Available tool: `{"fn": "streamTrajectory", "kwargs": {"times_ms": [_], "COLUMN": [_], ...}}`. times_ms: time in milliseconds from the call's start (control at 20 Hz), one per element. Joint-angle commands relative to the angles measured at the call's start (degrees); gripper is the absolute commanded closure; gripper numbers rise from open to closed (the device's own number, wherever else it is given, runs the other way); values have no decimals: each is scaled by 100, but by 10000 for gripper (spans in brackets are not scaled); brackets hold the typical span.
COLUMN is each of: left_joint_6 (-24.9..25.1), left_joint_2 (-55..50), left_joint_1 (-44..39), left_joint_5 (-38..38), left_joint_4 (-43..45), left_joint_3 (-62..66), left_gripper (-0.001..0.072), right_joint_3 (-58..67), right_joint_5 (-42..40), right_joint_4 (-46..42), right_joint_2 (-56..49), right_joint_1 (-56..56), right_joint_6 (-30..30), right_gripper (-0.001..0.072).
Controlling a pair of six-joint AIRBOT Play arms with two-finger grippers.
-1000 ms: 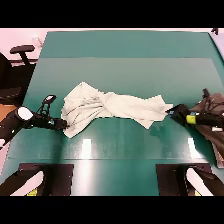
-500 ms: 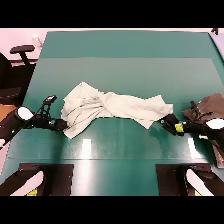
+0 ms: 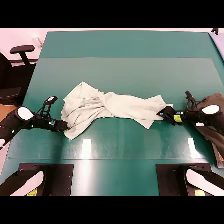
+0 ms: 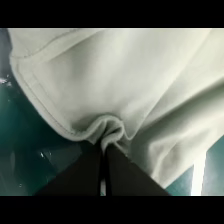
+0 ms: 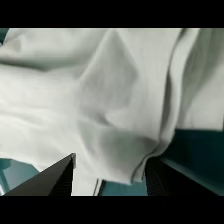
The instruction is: Fold the shirts.
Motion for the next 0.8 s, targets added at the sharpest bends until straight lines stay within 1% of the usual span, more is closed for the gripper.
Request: {"fn": "streamTrajectory", "kwargs": {"times_ms": [0,50,100,150,300,350,450,600,700,750], "left_joint_6": [2,2,4,39,238,236,15,-116,-107,-101], "left_joint_2": [-4,-4,-4,-4,7,59,240,592,793,866], "left_joint_1": [-2,-2,-2,-2,-2,-2,-2,-2,-2,-2], "left_joint_5": [-42,-63,-120,-227,-667,-811,-955,-1123,-1134,-1108], "left_joint_4": [-2,-7,-13,-11,199,518,1373,2758,3259,3292], "left_joint_3": [2,2,26,98,634,929,1687,3093,4068,4542], "left_gripper": [685,685,685,685,687,687,687,687,687,687], "right_joint_3": [391,426,466,490,649,813,1298,2446,3335,3807], "right_joint_5": [66,98,175,269,562,675,791,800,953,1130], "right_joint_4": [-7,4,9,7,11,13,55,608,1222,1567], "right_joint_2": [-372,-378,-350,-269,284,533,988,1456,1497,1447], "right_joint_1": [-4,-4,-4,-4,-4,-7,-90,-669,-1252,-1561], "right_joint_6": [-114,-111,-111,-111,-105,-85,50,289,367,367], "right_gripper": [298,443,643,698,699,699,699,699,700,700]}}
